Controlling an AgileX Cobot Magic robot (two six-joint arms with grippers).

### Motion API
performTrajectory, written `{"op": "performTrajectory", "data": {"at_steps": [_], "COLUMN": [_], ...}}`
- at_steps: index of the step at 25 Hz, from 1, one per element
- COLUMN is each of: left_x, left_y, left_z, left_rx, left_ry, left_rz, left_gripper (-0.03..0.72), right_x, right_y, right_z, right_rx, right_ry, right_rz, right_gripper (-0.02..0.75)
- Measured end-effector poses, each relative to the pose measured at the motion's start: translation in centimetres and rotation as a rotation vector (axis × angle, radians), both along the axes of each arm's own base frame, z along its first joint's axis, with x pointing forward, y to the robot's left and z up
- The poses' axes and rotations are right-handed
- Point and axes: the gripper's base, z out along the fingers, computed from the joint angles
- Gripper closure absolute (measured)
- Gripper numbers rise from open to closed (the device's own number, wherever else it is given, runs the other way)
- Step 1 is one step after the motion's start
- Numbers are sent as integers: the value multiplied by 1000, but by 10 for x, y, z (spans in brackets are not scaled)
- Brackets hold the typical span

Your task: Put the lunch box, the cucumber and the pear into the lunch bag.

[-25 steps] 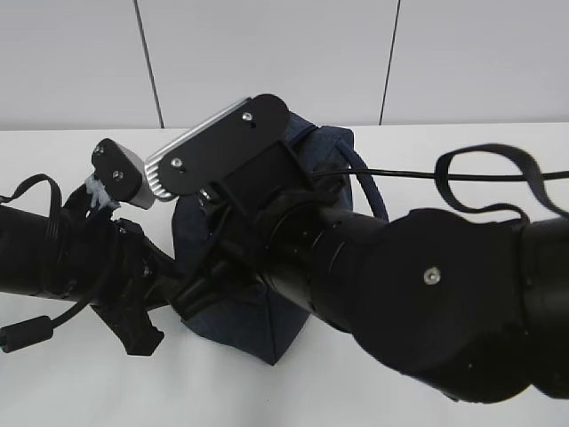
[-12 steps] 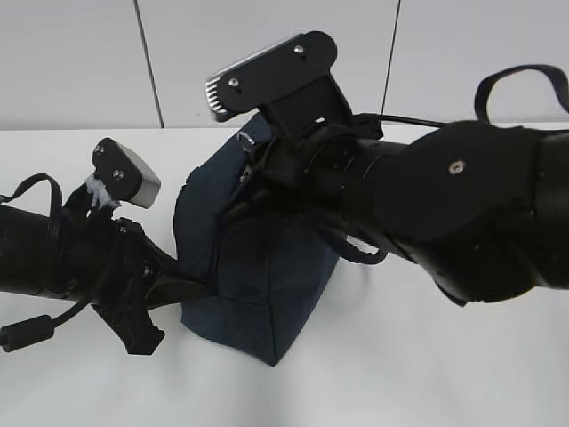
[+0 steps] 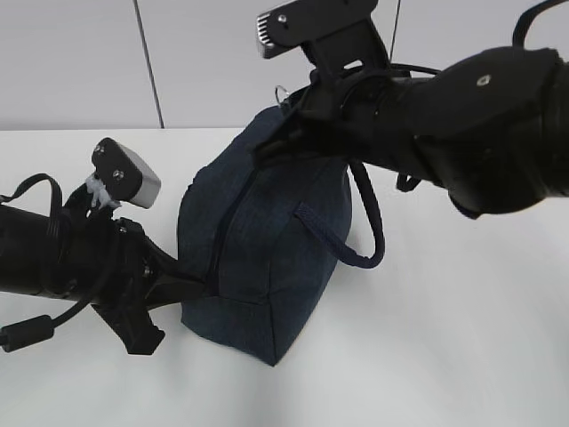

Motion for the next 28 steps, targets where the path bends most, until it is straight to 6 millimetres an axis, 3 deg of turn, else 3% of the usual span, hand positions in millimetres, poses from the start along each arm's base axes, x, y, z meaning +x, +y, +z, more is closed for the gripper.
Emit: {"op": "performTrajectory", "data": {"at_steps": [10,13,17,23,28], "left_x": [0,0,0,2,3], "left_y": [0,0,0,1,1], "left_z": [0,0,0,1,1], "left_rx": [1,1,-2,4,-3], "left_ry": [0,0,0,-7,-4], "left_rz": [1,1,7,20,35], "left_gripper": [678,678,678,679,679], "right_x": [79,117,151,167,168], "right_y": [-41,-68,-99,-125,-127], "right_z": [-22,-40,-70,-129,-138], "right_rx": [108,251,511,789,866], "right_ry": [152,263,430,703,770], "right_rz": [-72,-86,-61,-77,-83], "right_gripper": [738,738,738,738,738]}}
